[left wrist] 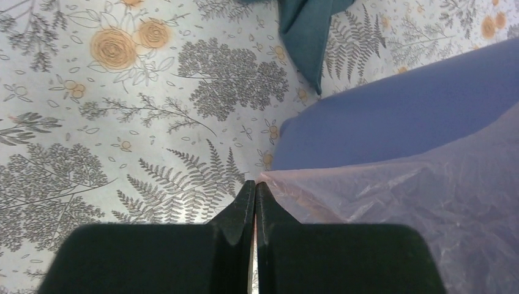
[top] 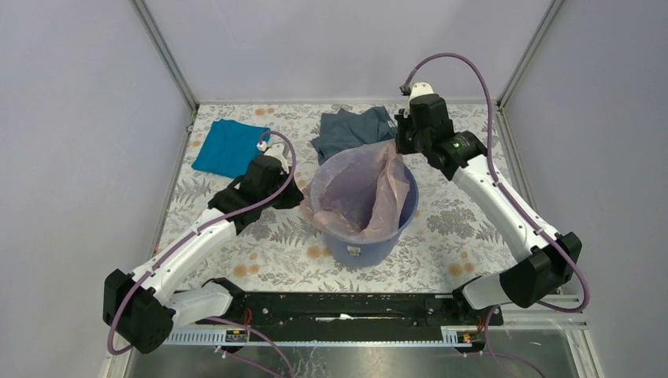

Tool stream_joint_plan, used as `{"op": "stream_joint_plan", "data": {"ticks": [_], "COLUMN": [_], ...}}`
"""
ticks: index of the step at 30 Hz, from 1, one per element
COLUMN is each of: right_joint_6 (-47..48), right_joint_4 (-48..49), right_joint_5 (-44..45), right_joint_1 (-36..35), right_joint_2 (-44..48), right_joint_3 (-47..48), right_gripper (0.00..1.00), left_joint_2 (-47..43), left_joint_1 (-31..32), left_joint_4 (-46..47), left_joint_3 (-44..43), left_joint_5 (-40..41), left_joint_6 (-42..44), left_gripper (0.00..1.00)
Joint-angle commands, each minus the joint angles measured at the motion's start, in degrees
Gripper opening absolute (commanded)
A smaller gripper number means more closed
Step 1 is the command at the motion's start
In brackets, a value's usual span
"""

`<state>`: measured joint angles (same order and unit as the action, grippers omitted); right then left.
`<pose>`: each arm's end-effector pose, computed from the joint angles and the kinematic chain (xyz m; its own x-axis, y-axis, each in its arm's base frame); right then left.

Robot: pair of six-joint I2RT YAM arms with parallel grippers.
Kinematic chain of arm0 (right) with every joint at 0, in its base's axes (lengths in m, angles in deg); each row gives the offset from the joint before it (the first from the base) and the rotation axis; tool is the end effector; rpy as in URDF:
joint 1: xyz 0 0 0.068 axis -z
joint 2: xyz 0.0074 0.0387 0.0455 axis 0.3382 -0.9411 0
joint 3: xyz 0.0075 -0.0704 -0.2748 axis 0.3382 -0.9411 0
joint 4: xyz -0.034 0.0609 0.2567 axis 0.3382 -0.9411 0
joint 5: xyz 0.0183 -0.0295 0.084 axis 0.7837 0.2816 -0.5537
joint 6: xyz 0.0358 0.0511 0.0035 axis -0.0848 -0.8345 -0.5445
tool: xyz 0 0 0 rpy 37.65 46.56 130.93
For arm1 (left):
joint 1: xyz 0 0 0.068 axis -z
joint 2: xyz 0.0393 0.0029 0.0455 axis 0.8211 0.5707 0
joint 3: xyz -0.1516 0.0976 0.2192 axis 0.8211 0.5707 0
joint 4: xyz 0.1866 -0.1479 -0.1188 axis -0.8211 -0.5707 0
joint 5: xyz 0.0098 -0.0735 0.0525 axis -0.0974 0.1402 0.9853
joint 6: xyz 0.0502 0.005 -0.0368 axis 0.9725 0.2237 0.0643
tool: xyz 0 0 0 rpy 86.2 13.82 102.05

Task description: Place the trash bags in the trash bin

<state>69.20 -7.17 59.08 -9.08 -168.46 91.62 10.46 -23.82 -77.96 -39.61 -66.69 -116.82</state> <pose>0.2982 0.1548 0.3996 -0.4572 -0.0655 -0.8869 -0.2696 0.9606 0.0680 0.2117 -0.1279 0.2902 -0.7230 -0.1718 -0.6691 0.1510 0.9058 -0.3958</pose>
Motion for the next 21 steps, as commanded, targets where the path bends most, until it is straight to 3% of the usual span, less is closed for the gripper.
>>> {"op": "stream_joint_plan", "data": {"ticks": [1, 7, 14, 16, 18, 19, 21], "right_joint_6": [-2.6, -2.4, -0.8, -0.8, -1.6, -2.0, -3.2], "right_joint_4": [-0.5, -3.3, -11.1, -14.1, -16.8, -18.4, -21.1], "right_joint_5": [-2.7, -3.2, -0.1, -0.2, -1.7, -3.6, -8.0], "right_joint_1": [2.8, 4.1, 4.1, 4.1, 4.2, 4.2, 4.1], "right_joint_2": [-0.4, 1.9, 8.4, 10.1, 12.1, 13.1, 15.0], "right_joint_3": [1.1, -2.6, -2.6, -0.9, 1.0, 2.0, 4.0], "right_gripper": [0.00, 0.01, 0.19, 0.34, 0.60, 0.78, 0.94], "left_joint_2": [-0.1, 0.3, -0.7, -0.8, -1.2, -1.5, -2.3], "left_joint_1": [-0.4, -0.5, -0.4, -0.4, -0.4, -0.4, -0.4], "left_joint_4": [3.4, 4.4, 12.0, 12.9, 13.5, 13.7, 14.0], "left_joint_3": [0.0, 0.8, 9.2, 10.6, 11.3, 11.4, 11.3], "left_joint_5": [-5.1, -10.0, -19.9, -20.9, -21.4, -21.8, -22.4], "left_joint_6": [-0.4, -1.6, -7.2, -8.3, -8.7, -8.9, -9.0], "left_gripper": [0.00, 0.00, 0.00, 0.00, 0.00, 0.00, 0.00]}}
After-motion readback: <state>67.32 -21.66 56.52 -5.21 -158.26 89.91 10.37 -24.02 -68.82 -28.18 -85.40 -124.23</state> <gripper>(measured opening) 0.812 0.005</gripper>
